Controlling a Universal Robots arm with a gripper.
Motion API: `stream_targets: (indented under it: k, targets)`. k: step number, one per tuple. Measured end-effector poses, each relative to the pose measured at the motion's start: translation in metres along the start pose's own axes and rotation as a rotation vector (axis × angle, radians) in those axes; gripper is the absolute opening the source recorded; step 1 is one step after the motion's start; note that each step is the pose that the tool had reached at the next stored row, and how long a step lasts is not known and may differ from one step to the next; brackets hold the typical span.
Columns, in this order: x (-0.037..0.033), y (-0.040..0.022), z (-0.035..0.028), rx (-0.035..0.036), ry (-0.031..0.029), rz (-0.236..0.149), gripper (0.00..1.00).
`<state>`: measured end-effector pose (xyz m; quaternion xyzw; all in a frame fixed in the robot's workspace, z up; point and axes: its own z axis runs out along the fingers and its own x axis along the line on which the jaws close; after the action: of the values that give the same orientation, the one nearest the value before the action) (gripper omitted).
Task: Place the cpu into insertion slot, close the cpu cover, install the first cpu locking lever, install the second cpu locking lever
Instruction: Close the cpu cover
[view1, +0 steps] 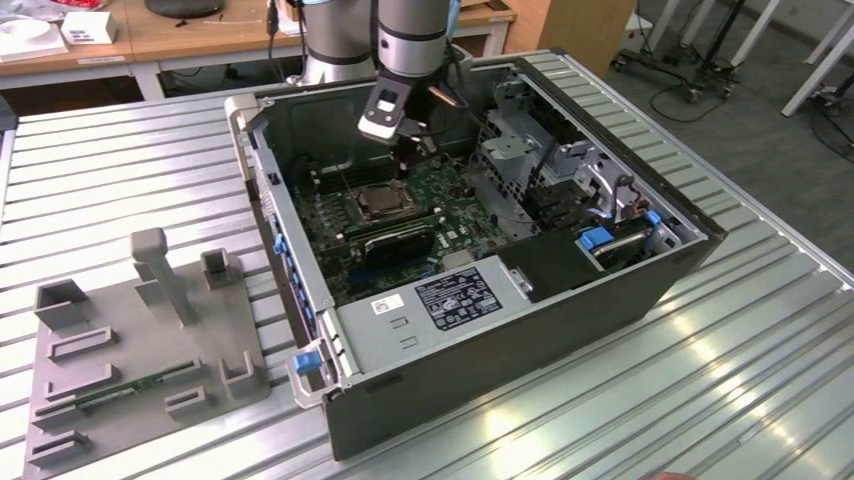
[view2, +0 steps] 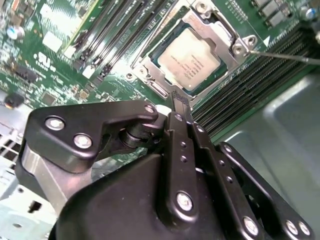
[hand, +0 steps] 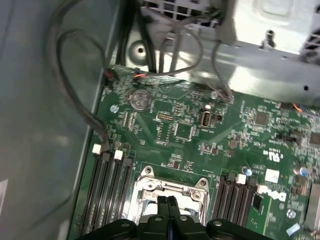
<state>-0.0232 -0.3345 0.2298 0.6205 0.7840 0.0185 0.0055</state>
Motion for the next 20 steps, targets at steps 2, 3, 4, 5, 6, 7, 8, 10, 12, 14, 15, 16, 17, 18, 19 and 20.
stream_targets:
  k: [2, 3, 4, 5, 6, 7, 8, 10, 12, 14, 15, 16, 17, 18, 19, 20]
  targets:
    - [0.0, 0.0, 0.0001, 0.0005, 0.0013, -0.036, 0.11]
    - [0.0, 0.0, 0.0001, 0.0008, 0.0019, -0.055, 0.11]
    - [0.0, 0.0, 0.0001, 0.0011, 0.0026, -0.073, 0.11]
    - [0.0, 0.0, 0.0001, 0.0013, 0.0033, -0.091, 0.11]
    - [0.0, 0.0, 0.0002, 0.0016, 0.0038, -0.109, 0.11]
    - [0.0, 0.0, 0.0002, 0.0019, 0.0045, -0.127, 0.11]
    - [0.0, 0.0, 0.0002, 0.0021, 0.0052, -0.145, 0.11]
    - [0.0, 0.0, 0.0003, 0.0026, 0.0065, -0.182, 0.11]
    - [0.0, 0.0, 0.0004, 0.0032, 0.0078, -0.218, 0.11]
    - [0.0, 0.0, 0.0004, 0.0037, 0.009, -0.254, 0.11]
    - [0.0, 0.0, 0.0005, 0.0039, 0.0097, -0.272, 0.11]
    - [0.0, 0.0, 0.0005, 0.0042, 0.0104, -0.293, 0.11]
    - [0.0, 0.0, 0.0005, 0.0044, 0.0111, -0.311, 0.11]
    - [0.0, 0.0, 0.0005, 0.0047, 0.0117, -0.329, 0.11]
    - [0.0, 0.0, 0.0005, 0.005, 0.0123, -0.346, 0.11]
    - [0.0, 0.0, 0.0005, 0.0052, 0.013, -0.364, 0.11]
